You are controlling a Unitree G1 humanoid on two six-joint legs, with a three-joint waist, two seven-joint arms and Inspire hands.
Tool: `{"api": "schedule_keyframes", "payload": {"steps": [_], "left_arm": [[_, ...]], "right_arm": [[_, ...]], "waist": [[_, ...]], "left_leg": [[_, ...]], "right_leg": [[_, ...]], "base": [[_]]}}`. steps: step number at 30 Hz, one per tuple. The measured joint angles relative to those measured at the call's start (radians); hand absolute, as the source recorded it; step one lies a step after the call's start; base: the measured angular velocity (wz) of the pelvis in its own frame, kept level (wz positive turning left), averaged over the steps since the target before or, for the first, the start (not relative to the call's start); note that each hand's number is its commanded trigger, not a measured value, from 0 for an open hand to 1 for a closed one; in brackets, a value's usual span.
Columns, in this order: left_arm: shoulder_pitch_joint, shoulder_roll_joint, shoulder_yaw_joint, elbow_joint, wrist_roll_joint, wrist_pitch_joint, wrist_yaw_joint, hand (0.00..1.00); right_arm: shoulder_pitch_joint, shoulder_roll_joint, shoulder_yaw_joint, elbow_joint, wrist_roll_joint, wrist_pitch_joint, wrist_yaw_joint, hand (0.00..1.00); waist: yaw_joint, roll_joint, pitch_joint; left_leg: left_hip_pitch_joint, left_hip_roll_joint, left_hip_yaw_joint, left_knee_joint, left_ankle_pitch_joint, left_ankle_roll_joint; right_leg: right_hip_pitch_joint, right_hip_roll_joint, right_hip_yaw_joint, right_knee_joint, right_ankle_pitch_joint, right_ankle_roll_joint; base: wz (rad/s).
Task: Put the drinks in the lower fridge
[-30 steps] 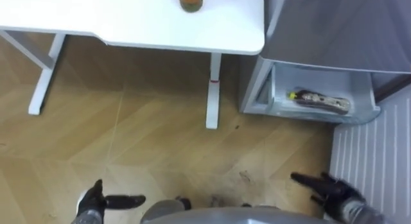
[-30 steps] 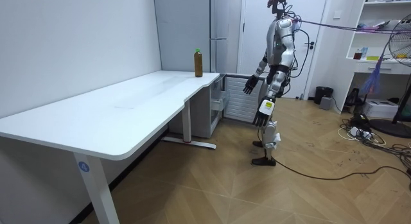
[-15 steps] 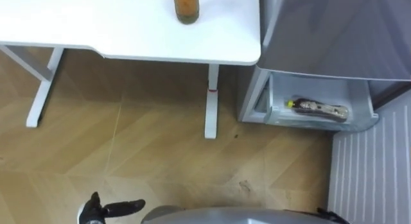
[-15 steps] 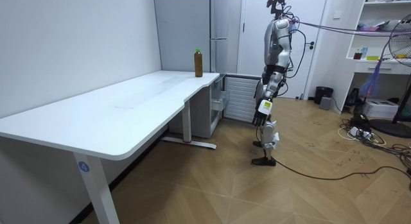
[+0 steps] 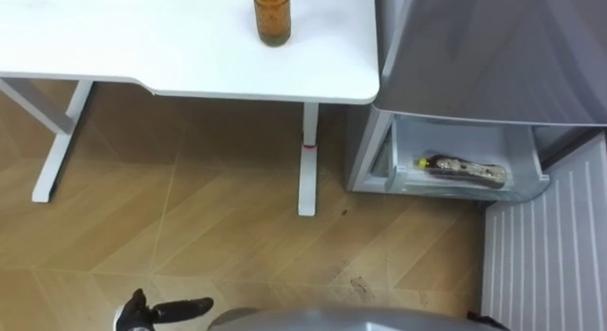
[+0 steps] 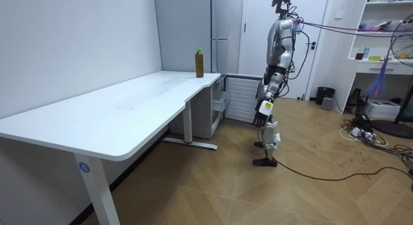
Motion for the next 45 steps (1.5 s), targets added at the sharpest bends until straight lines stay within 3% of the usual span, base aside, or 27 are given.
{"api": "schedule_keyframes", "payload": {"steps": [4,11,14,17,21,23,28,35,39,45], "left_arm": [[-0.012,-0.012,0.057,-0.023,-0.035,-0.004,0.086,0.00],[-0.052,-0.016,0.121,-0.120,-0.033,-0.059,0.254,0.00],[-0.054,-0.020,0.142,-0.251,-0.032,-0.072,0.340,0.00],[-0.051,-0.020,0.151,-0.416,0.001,-0.125,0.441,0.00],[-0.044,-0.020,0.152,-0.575,0.046,-0.149,0.517,0.00],[-0.043,-0.019,0.152,-0.653,0.069,-0.180,0.551,0.00],[-0.033,-0.018,0.152,-0.861,0.086,-0.188,0.608,0.00],[-0.035,-0.017,0.150,-1.104,0.125,-0.190,0.601,0.00],[-0.037,-0.017,0.149,-1.143,0.149,-0.191,0.555,0.00],[-0.042,-0.016,0.080,-1.187,0.151,-0.191,0.477,0.00]], "right_arm": [[-0.006,0.007,-0.029,0.017,-0.038,0.000,0.000,0.00],[0.007,0.007,-0.038,0.021,-0.083,-0.009,-0.007,0.00],[0.012,0.008,-0.045,0.018,-0.086,-0.014,-0.012,0.00],[0.013,0.006,-0.059,0.025,-0.086,-0.014,-0.007,0.00],[0.008,0.008,-0.059,0.025,-0.088,-0.017,0.000,0.00],[0.007,0.008,-0.059,0.026,-0.088,-0.027,-0.001,0.00],[0.006,0.008,-0.059,0.027,-0.098,-0.026,0.000,0.00],[0.007,0.011,-0.060,0.025,-0.099,-0.023,-0.003,0.00],[0.006,0.011,-0.061,0.030,-0.109,-0.024,0.003,0.00],[0.004,0.011,-0.059,0.034,-0.106,-0.034,0.033,0.00]], "waist": [[0.001,-0.005,-0.0003],[0.002,-0.007,-0.0017],[0.004,-0.004,-0.0024],[0.007,-0.001,-0.0043],[0.008,0.003,-0.0063],[0.010,0.006,-0.0067],[0.007,0.005,-0.0062],[-0.001,0.004,-0.0065],[-0.004,0.005,-0.0055],[-0.027,0.008,0.0053]], "left_leg": [[0.009,0.001,0.005,-0.003,0.000,0.000],[0.013,0.001,0.004,-0.002,-0.001,0.000],[0.011,0.003,0.005,-0.002,-0.001,-0.001],[0.013,0.003,0.007,-0.003,-0.002,-0.001],[0.013,0.005,0.008,-0.002,-0.001,-0.001],[0.016,0.005,0.008,-0.003,-0.001,-0.001],[0.013,0.005,0.007,-0.002,-0.002,-0.001],[0.012,0.005,0.005,-0.001,-0.002,-0.001],[0.011,0.005,0.005,-0.001,-0.002,-0.002],[0.021,0.006,0.005,-0.011,-0.002,-0.002]], "right_leg": [[-0.002,0.001,0.003,0.000,0.000,0.000],[-0.001,0.001,0.005,0.002,0.000,0.000],[-0.004,0.003,0.016,0.005,0.000,-0.001],[-0.006,0.003,0.015,0.008,0.000,-0.001],[-0.014,0.004,0.019,0.014,0.000,-0.001],[-0.011,0.005,0.021,0.014,0.000,-0.001],[-0.015,0.005,0.026,0.012,0.000,-0.001],[-0.013,0.005,0.027,0.011,0.000,-0.001],[-0.011,0.007,0.029,0.001,0.001,-0.003],[0.003,0.009,0.030,-0.002,0.001,-0.003]], "base": [[-0.03],[0.00],[-0.05],[-0.04],[-0.01],[0.00],[0.00],[0.00],[0.00],[0.00]]}}
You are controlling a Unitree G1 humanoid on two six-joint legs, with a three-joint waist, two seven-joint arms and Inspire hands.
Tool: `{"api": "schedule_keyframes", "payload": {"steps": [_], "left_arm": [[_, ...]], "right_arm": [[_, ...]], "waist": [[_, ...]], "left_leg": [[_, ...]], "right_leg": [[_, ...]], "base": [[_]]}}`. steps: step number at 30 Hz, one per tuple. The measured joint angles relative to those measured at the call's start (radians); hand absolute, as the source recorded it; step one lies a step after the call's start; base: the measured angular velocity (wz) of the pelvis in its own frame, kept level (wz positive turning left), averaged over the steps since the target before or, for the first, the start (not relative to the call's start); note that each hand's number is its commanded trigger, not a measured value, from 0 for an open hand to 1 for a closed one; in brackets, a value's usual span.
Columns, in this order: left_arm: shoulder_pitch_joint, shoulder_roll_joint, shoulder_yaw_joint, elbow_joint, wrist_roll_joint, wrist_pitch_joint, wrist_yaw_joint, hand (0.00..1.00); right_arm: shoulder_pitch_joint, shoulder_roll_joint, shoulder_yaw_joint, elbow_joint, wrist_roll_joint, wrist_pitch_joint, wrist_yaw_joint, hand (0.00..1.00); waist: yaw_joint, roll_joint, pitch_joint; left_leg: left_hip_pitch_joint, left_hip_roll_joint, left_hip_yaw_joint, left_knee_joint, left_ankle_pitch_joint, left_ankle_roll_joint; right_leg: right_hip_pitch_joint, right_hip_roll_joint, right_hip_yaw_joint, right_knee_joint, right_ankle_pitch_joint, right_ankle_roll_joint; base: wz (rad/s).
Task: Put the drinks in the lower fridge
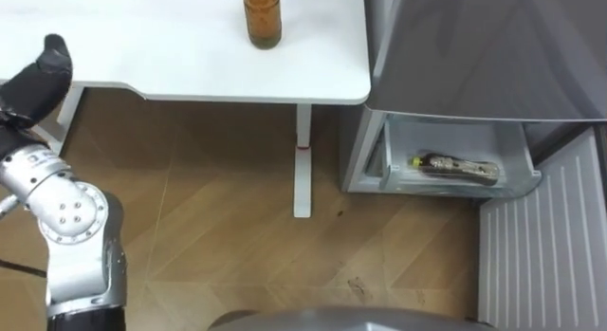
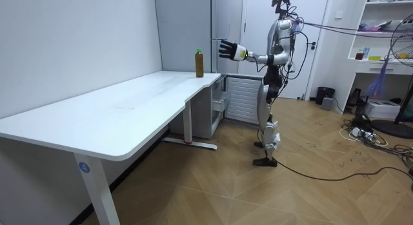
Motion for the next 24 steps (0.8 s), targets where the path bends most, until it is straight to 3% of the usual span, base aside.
{"api": "schedule_keyframes", "payload": {"steps": [6,10,14,18,21,24], "left_arm": [[-0.075,0.001,-0.057,0.000,0.000,0.022,-0.091,0.00],[-0.124,0.002,-0.069,0.003,0.000,0.037,-0.154,0.00],[-0.163,0.028,-0.071,0.003,-0.031,0.070,-0.227,0.00],[-0.184,0.031,-0.071,0.014,-0.094,0.095,-0.277,0.00],[-0.217,0.044,-0.084,0.116,-0.150,0.107,-0.313,0.00],[-0.222,0.059,-0.085,0.204,-0.158,0.155,-0.346,0.00]], "right_arm": [[-0.005,0.001,-0.003,0.000,-0.005,0.000,-0.005,0.00],[-0.006,0.000,-0.022,0.007,-0.015,0.004,0.001,0.00],[-0.004,-0.003,-0.045,0.004,-0.048,0.028,0.012,0.00],[-0.003,-0.007,-0.067,0.004,-0.059,0.045,0.011,0.00],[-0.007,-0.012,-0.088,0.014,-0.096,0.056,0.011,0.00],[-0.012,-0.013,-0.095,0.013,-0.158,0.073,0.011,0.00]], "waist": [[-0.031,0.006,0.0037],[-0.058,0.012,0.0033],[-0.081,0.018,0.0022],[-0.086,0.030,0.0021],[-0.096,0.040,0.0040],[-0.121,0.042,0.0028]], "left_leg": [[-0.002,0.005,0.004,-0.003,-0.003,-0.004],[0.001,0.006,0.020,-0.008,-0.003,-0.005],[-0.002,0.006,0.028,-0.008,-0.006,-0.004],[0.010,0.007,0.048,-0.008,-0.010,-0.003],[0.025,0.008,0.060,-0.016,-0.011,-0.002],[0.025,0.009,0.072,-0.016,-0.011,-0.002]], "right_leg": [[-0.007,0.006,0.001,0.000,0.000,0.000],[-0.011,0.008,0.029,0.001,0.000,0.000],[-0.021,0.008,0.035,0.003,0.000,0.000],[-0.021,0.009,0.055,0.006,0.000,0.000],[-0.019,0.010,0.070,0.017,0.000,0.000],[-0.025,0.011,0.080,0.020,0.000,0.000]], "base": [[-0.01],[-0.10],[-0.08],[-0.15],[-0.15],[-0.11]]}}
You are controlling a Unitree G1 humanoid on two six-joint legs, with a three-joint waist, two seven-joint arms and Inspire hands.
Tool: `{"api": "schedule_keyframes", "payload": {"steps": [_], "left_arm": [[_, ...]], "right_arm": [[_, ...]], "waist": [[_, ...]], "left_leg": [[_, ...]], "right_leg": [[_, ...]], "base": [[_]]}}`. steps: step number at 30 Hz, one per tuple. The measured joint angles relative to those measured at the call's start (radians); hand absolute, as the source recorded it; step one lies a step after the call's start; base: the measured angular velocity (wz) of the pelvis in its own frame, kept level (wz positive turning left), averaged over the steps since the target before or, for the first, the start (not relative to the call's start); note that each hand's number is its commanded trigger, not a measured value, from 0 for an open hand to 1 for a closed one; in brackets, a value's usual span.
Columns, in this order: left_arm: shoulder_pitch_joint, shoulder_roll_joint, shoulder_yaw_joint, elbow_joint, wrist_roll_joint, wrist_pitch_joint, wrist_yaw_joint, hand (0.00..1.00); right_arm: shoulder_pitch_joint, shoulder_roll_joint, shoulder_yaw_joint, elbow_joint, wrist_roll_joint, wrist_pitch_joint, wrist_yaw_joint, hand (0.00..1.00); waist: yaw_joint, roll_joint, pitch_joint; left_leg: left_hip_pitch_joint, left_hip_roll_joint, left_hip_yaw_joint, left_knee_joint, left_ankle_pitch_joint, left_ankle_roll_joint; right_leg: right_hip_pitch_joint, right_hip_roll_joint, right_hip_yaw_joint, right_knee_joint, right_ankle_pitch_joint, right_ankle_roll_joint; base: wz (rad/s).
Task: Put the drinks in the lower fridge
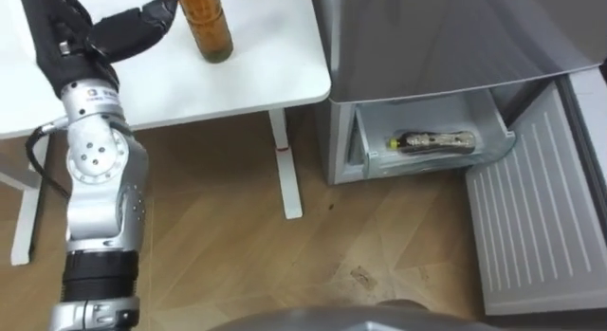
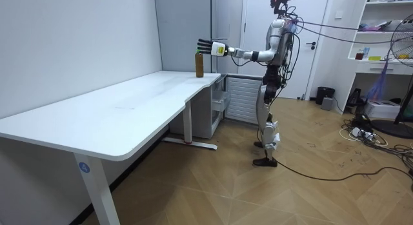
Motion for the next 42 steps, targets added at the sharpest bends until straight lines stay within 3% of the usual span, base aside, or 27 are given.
{"api": "schedule_keyframes", "payload": {"steps": [4,7,12,18,21,25,29,35,39,42], "left_arm": [[-0.004,0.012,0.001,0.061,0.000,0.052,-0.046,0.00],[-0.012,0.016,0.004,0.062,0.000,0.064,-0.073,0.00],[-0.082,0.025,0.004,0.101,-0.051,0.079,-0.109,0.00],[-0.140,0.065,0.020,0.140,-0.073,0.111,-0.148,0.00],[-0.215,0.073,0.049,0.219,-0.072,0.141,-0.144,0.00],[-0.262,0.107,0.056,0.281,-0.087,0.163,-0.145,0.00],[-0.263,0.129,0.059,0.281,-0.087,0.182,-0.150,0.00],[-0.297,0.176,0.059,0.337,-0.085,0.189,-0.149,0.00],[-0.304,0.185,0.059,0.339,-0.080,0.190,-0.151,0.00],[-0.322,0.199,0.059,0.340,-0.082,0.217,-0.163,0.00]], "right_arm": [[0.015,0.000,0.000,-0.004,-0.088,0.039,0.001,0.00],[0.016,0.000,0.000,-0.004,-0.155,0.059,0.010,0.00],[0.016,0.000,0.000,-0.005,-0.205,0.075,0.033,0.00],[0.014,-0.004,-0.013,-0.014,-0.209,0.094,0.040,0.00],[0.014,-0.018,-0.022,-0.014,-0.210,0.112,0.037,0.00],[0.008,-0.026,-0.023,-0.013,-0.210,0.113,0.029,0.00],[0.017,-0.033,-0.039,-0.014,-0.209,0.114,0.020,0.00],[0.016,-0.042,-0.039,-0.015,-0.211,0.125,0.018,0.00],[0.017,-0.042,-0.040,-0.015,-0.221,0.126,0.019,0.00],[0.019,-0.045,-0.040,-0.028,-0.223,0.133,0.019,0.00]], "waist": [[-0.018,-0.002,-0.0001],[-0.017,-0.008,0.0018],[-0.015,-0.014,-0.0003],[-0.014,-0.008,-0.0053],[-0.009,0.001,-0.0101],[-0.012,0.006,-0.0115],[-0.014,0.008,-0.0106],[-0.015,0.015,-0.0105],[-0.013,0.018,-0.0110],[-0.010,0.019,-0.0110]], "left_leg": [[-0.001,0.002,0.017,0.000,0.000,0.000],[-0.001,0.003,0.034,-0.001,0.000,0.001],[-0.001,0.004,0.042,-0.001,-0.001,0.001],[0.001,0.012,0.053,0.001,-0.003,-0.003],[0.007,0.013,0.053,0.001,-0.003,-0.003],[0.014,0.013,0.056,-0.002,-0.003,-0.004],[0.015,0.014,0.058,-0.002,-0.005,-0.005],[0.014,0.018,0.065,-0.001,-0.009,-0.008],[0.014,0.018,0.065,-0.001,-0.009,-0.008],[0.013,0.018,0.067,-0.001,-0.010,-0.008]], "right_leg": [[-0.025,0.001,0.015,0.020,0.000,0.000],[-0.032,0.002,0.032,0.024,0.000,0.000],[-0.042,0.005,0.052,0.034,0.000,0.000],[-0.044,0.014,0.058,0.033,0.003,-0.005],[-0.044,0.015,0.060,0.034,0.003,-0.006],[-0.043,0.017,0.070,0.034,0.003,-0.006],[-0.043,0.020,0.076,0.034,0.003,-0.006],[-0.042,0.025,0.083,0.035,0.004,-0.006],[-0.043,0.025,0.083,0.034,0.004,-0.006],[-0.044,0.025,0.083,0.034,0.004,-0.006]], "base": [[-0.14],[-0.16],[-0.10],[-0.05],[-0.02],[-0.07],[-0.03],[-0.04],[0.00],[0.00]]}}
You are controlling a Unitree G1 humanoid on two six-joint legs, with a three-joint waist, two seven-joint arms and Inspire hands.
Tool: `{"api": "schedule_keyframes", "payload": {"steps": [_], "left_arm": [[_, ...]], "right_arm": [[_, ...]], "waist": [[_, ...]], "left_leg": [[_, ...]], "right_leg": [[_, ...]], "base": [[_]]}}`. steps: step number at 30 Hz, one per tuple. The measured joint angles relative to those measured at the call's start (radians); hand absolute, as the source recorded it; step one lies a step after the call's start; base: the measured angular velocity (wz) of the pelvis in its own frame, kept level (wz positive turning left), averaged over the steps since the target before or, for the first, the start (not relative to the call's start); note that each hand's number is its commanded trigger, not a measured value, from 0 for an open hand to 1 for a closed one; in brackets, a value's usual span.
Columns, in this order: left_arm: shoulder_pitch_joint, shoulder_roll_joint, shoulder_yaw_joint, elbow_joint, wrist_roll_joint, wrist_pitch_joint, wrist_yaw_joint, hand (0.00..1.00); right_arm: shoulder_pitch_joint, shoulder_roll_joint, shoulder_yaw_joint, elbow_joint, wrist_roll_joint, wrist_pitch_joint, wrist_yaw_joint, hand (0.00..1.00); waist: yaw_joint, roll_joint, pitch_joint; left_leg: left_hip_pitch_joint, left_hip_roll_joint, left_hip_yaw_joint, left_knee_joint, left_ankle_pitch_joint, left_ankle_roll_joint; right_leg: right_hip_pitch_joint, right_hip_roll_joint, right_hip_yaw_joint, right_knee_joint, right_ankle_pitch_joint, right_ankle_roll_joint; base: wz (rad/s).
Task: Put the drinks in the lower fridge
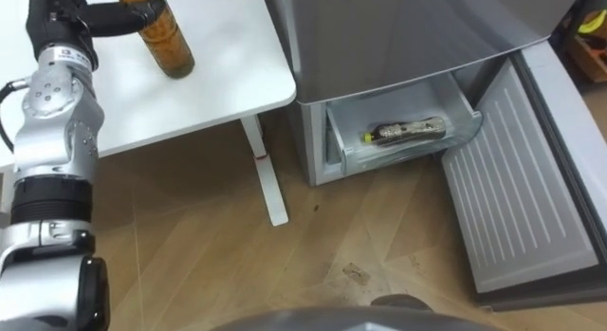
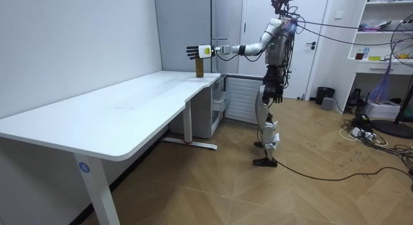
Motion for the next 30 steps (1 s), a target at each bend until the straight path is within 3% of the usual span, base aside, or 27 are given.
{"api": "schedule_keyframes", "payload": {"steps": [6,18,24,30], "left_arm": [[-0.018,0.015,0.000,0.040,0.001,0.026,-0.023,0.00],[-0.019,0.015,-0.020,0.149,-0.004,0.049,-0.051,0.00],[-0.028,0.015,-0.020,0.149,-0.004,0.067,-0.051,0.00],[-0.051,0.016,-0.021,0.150,-0.027,0.083,-0.055,0.00]], "right_arm": [[0.006,-0.017,0.000,-0.034,0.000,0.001,0.000,0.00],[0.027,-0.018,0.000,-0.035,0.000,0.009,0.001,0.00],[0.028,-0.017,-0.022,-0.036,-0.018,0.029,0.004,0.00],[0.043,-0.013,-0.051,-0.032,-0.020,0.049,0.002,0.00]], "waist": [[0.000,0.009,-0.0048],[-0.013,0.003,-0.0009],[-0.036,0.002,-0.0010],[-0.061,0.010,-0.0065]], "left_leg": [[0.001,0.000,0.001,0.000,-0.001,0.000],[0.000,0.000,0.002,0.001,-0.001,0.000],[-0.005,0.000,-0.001,0.003,-0.003,0.001],[0.005,0.000,0.003,0.003,-0.004,0.001]], "right_leg": [[0.000,0.000,0.000,0.000,0.000,0.000],[0.001,0.000,0.001,0.001,0.000,0.000],[-0.001,0.000,-0.001,-0.002,0.000,0.000],[0.001,0.001,0.013,0.001,0.000,0.000]], "base": [[0.00],[0.00],[0.00],[-0.05]]}}
